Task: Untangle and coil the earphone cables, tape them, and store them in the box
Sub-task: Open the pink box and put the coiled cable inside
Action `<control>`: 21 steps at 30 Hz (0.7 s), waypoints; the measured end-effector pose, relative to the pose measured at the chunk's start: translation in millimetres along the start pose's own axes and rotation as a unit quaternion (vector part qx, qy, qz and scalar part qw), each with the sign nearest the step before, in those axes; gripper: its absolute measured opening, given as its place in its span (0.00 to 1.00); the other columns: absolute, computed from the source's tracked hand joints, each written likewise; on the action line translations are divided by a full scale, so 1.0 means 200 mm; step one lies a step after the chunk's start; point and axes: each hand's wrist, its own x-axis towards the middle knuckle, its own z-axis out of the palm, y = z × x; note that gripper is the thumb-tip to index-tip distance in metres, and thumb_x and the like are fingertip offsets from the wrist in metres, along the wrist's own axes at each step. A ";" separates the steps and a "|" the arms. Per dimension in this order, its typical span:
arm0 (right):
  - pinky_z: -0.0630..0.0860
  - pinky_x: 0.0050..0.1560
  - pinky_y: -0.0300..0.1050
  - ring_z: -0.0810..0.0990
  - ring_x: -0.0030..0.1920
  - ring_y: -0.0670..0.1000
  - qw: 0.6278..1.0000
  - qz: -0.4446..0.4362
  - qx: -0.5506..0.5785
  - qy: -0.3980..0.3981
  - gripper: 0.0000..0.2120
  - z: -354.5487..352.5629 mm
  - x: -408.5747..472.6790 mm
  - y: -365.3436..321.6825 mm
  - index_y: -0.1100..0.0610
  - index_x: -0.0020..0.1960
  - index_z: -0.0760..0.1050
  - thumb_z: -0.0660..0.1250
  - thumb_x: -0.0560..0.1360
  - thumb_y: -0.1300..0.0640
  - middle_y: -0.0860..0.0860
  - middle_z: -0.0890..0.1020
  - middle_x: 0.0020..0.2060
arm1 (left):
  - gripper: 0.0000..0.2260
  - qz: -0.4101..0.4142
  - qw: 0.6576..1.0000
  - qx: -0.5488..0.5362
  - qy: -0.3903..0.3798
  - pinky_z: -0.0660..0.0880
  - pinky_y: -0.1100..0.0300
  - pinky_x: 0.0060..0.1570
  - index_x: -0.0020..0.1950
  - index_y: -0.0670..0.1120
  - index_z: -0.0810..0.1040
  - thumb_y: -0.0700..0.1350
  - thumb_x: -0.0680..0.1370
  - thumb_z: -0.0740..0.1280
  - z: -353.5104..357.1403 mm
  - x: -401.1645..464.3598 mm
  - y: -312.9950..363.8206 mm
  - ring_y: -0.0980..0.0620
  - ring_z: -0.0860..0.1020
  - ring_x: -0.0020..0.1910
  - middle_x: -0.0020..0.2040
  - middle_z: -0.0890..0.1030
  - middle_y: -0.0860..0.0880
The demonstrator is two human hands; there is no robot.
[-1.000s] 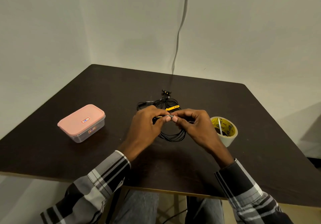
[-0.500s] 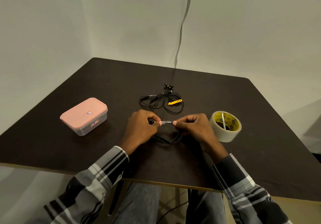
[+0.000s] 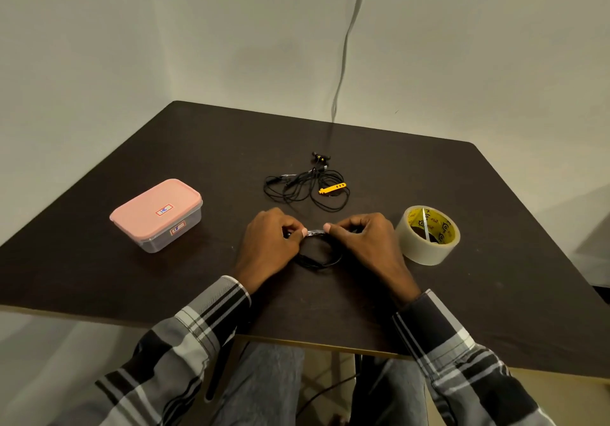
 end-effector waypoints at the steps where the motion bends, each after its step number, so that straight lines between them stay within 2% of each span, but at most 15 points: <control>1: 0.84 0.42 0.49 0.83 0.37 0.42 1.000 -0.001 0.012 0.005 0.11 -0.01 0.01 -0.01 0.49 0.42 0.86 0.74 0.71 0.41 0.43 0.85 0.34 | 0.04 -0.007 1.000 -0.013 -0.004 0.67 0.65 0.39 0.48 0.52 0.85 0.49 0.76 0.71 -0.01 0.00 -0.01 0.57 0.76 0.43 0.45 0.80 0.54; 4: 0.81 0.42 0.48 0.83 0.37 0.42 0.998 -0.026 0.038 0.032 0.10 -0.04 0.07 -0.08 0.49 0.42 0.86 0.74 0.72 0.43 0.44 0.85 0.35 | 0.05 -0.014 0.999 -0.044 0.012 0.66 0.69 0.37 0.49 0.51 0.85 0.50 0.76 0.71 -0.07 0.02 -0.03 0.58 0.77 0.42 0.43 0.79 0.56; 6: 0.81 0.43 0.51 0.84 0.39 0.45 0.996 -0.054 0.062 0.031 0.08 -0.04 0.12 -0.15 0.50 0.41 0.86 0.74 0.73 0.46 0.45 0.86 0.35 | 0.06 -0.005 0.998 -0.054 0.039 0.69 0.67 0.39 0.49 0.49 0.85 0.48 0.75 0.72 -0.15 0.03 -0.05 0.57 0.78 0.42 0.43 0.80 0.54; 10: 0.83 0.46 0.55 0.85 0.40 0.47 0.990 -0.117 0.070 -0.022 0.07 0.06 0.20 -0.32 0.53 0.42 0.86 0.74 0.74 0.51 0.46 0.86 0.38 | 0.05 -0.003 0.991 -0.059 0.121 0.76 0.57 0.43 0.47 0.47 0.86 0.46 0.74 0.74 -0.33 0.06 -0.11 0.54 0.79 0.40 0.42 0.82 0.51; 13: 0.82 0.48 0.55 0.85 0.42 0.48 0.977 -0.185 0.062 -0.087 0.05 0.21 0.25 -0.45 0.53 0.45 0.86 0.74 0.74 0.52 0.47 0.87 0.39 | 0.05 -0.004 0.985 -0.046 0.166 0.77 0.57 0.46 0.47 0.47 0.86 0.47 0.74 0.73 -0.46 0.05 -0.18 0.54 0.80 0.42 0.43 0.82 0.51; 17: 0.80 0.55 0.46 0.82 0.50 0.44 0.950 -0.268 0.010 -0.159 0.13 0.38 0.29 -0.58 0.53 0.56 0.83 0.76 0.72 0.52 0.47 0.85 0.51 | 0.03 0.026 0.970 0.019 0.240 0.71 0.58 0.50 0.44 0.48 0.84 0.47 0.75 0.72 -0.59 -0.03 -0.31 0.51 0.78 0.45 0.44 0.83 0.52; 21: 0.78 0.61 0.45 0.77 0.61 0.46 0.924 -0.319 0.001 -0.209 0.20 0.53 0.30 -0.68 0.54 0.62 0.81 0.77 0.71 0.53 0.49 0.80 0.62 | 0.15 -0.037 0.955 0.072 0.285 0.66 0.58 0.58 0.51 0.47 0.84 0.56 0.73 0.72 -0.63 -0.14 -0.48 0.45 0.75 0.56 0.53 0.82 0.47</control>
